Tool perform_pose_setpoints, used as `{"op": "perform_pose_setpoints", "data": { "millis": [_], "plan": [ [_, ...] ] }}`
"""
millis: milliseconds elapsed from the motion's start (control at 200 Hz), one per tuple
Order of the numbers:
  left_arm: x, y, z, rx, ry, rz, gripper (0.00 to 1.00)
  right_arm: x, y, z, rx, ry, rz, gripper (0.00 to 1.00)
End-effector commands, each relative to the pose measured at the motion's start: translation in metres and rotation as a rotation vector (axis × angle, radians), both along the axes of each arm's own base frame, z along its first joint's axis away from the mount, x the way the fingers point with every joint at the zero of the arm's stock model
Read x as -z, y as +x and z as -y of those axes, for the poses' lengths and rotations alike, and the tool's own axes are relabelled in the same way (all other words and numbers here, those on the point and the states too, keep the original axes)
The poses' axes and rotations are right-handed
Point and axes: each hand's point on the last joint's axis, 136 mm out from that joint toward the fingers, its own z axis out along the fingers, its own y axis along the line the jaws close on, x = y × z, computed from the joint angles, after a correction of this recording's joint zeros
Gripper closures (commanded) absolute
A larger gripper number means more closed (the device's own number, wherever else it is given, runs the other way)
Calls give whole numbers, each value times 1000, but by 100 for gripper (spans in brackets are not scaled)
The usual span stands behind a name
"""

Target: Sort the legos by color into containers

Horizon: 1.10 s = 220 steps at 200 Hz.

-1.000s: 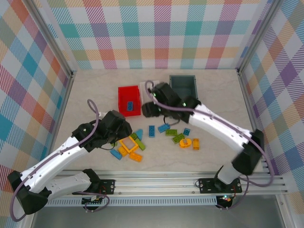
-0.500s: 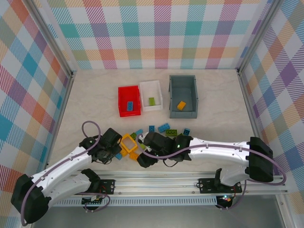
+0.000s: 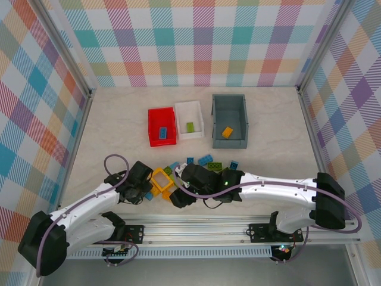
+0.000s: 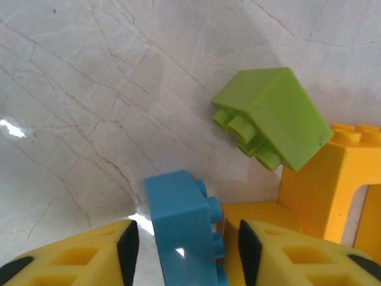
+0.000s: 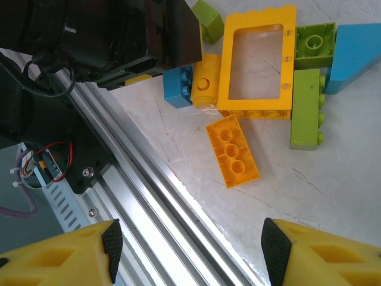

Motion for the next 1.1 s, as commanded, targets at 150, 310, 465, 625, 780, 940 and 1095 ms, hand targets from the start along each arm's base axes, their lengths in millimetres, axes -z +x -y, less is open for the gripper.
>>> {"op": "perform_pose_setpoints", "data": {
  "millis": [150,310,465,625,780,940,1095],
  "plan": [
    [-10,-2,-19,-31,65,30,77,-14,1,-8,18,51,12,35],
    [-61,11,-25,42,136,110,87,-35,16,0,93,69,78,38],
    [-122,46,-13,185,219,186,89,-76,60,21,325,110,232,40],
    [-160,114,31,379,271,232,89,-108,103,21,446,218,307,41],
    [-170,192,55,472,327,246,89,-114,140,23,506,267,269,41],
    [-152,258,59,545,385,188,89,-108,165,18,503,283,230,40],
    [-128,292,55,582,438,121,89,-104,177,15,504,321,207,40]
  ]
}}
